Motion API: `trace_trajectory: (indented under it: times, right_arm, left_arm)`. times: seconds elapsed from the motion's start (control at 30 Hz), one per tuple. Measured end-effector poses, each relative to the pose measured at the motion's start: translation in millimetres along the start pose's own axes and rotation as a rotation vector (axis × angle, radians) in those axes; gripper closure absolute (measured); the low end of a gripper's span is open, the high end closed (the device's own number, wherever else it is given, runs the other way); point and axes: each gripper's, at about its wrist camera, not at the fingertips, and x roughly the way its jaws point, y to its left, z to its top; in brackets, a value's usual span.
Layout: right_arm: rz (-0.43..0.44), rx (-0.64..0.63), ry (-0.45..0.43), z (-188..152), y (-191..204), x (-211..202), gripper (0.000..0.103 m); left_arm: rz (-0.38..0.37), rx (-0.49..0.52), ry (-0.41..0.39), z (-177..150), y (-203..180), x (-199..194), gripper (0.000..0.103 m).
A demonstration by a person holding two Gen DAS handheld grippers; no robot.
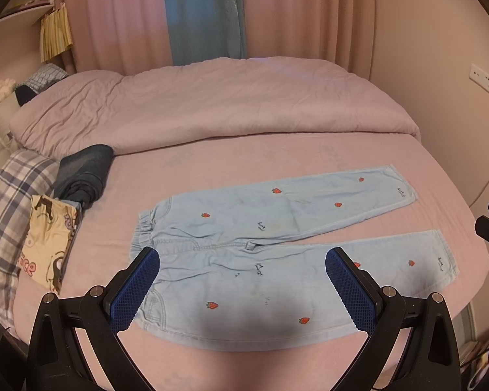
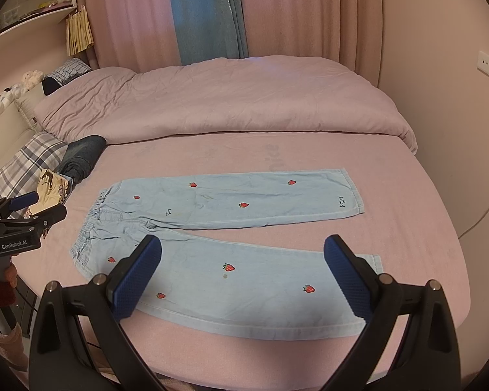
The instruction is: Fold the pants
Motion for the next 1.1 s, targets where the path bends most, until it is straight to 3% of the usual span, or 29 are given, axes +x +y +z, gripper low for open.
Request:
trace_trajectory:
  times: [1.1]
  right_arm:
    - [0.001, -0.007, 0.006, 0.0, 3.8, 2.2, 0.003]
  left_arm:
    - [0.002, -0.002, 0.001, 0.5, -0.3, 0.2, 0.001]
